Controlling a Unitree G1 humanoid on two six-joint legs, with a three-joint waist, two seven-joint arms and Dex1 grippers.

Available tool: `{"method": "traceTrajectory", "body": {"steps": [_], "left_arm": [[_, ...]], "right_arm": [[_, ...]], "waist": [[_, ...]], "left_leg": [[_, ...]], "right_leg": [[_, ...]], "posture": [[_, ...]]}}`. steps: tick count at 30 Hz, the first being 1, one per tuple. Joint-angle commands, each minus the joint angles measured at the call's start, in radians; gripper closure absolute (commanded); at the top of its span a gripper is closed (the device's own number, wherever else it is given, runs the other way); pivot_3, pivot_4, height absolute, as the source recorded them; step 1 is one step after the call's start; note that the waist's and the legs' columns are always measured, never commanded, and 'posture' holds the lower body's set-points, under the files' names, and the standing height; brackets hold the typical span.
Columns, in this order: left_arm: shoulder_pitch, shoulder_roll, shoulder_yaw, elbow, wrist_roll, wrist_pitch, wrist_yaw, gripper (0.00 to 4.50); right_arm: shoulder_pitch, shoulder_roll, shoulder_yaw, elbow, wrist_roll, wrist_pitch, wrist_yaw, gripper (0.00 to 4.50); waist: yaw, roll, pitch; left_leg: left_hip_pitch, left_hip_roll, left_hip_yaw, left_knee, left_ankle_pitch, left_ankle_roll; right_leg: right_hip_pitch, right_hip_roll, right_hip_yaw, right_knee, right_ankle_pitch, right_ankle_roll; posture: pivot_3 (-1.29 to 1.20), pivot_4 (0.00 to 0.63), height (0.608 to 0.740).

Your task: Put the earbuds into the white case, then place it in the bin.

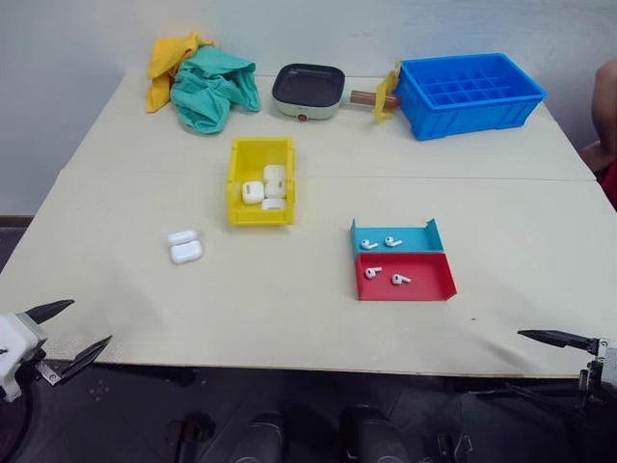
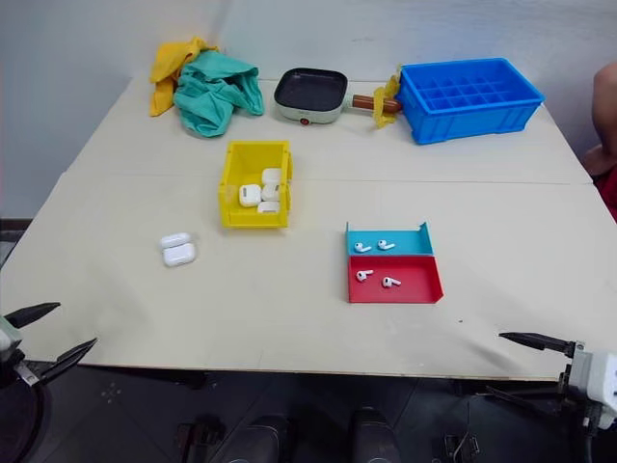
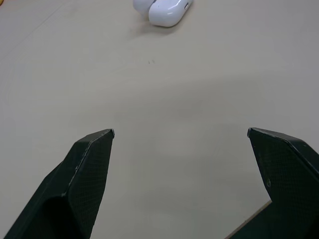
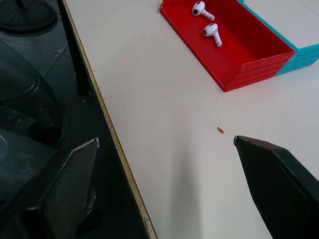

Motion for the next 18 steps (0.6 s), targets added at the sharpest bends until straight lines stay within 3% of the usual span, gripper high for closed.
{"method": "traceTrajectory", "body": {"steps": [1,5,12,18], "left_arm": [[0.009,-0.016,0.028,-0.047,-0.042,0.027,0.012,0.0],[0.028,-0.034,0.095,-0.099,-0.133,0.162,0.039,0.0],[0.064,-0.204,0.27,-0.304,-0.281,0.561,0.439,0.0],[0.158,-0.307,0.323,-0.518,-0.466,0.866,0.635,0.0]], "right_arm": [[-0.025,0.017,0.003,-0.018,0.029,-0.014,-0.025,0.03],[-0.109,0.084,0.03,-0.112,0.069,0.009,-0.124,0.03],[-0.184,0.198,0.139,-0.379,0.237,0.162,-0.215,0.03],[-0.271,0.225,0.208,-0.354,0.25,0.103,-0.065,0.03]], "waist": [[0.002,0.0,0.0],[0.0,0.0,0.0],[0.003,0.0,0.0],[0.008,-0.003,-0.001]], "left_leg": [[0.0,0.0,0.0,0.0,0.0,0.0],[0.0,0.0,0.0,0.001,0.0,0.0],[0.0,0.001,-0.001,0.001,0.0,-0.001],[0.0,0.001,-0.001,0.003,-0.001,0.0]], "right_leg": [[0.0,0.0,0.0,0.0,0.0,0.0],[0.0,0.0,0.0,0.001,0.0,0.0],[-0.001,0.0,0.0,0.004,0.001,0.002],[-0.001,0.0,0.0,0.003,0.002,0.003]], "posture": [[0.0,0.15,0.74],[0.0,0.15,0.74],[0.0,0.15,0.74],[0.0,0.15,0.74]]}}
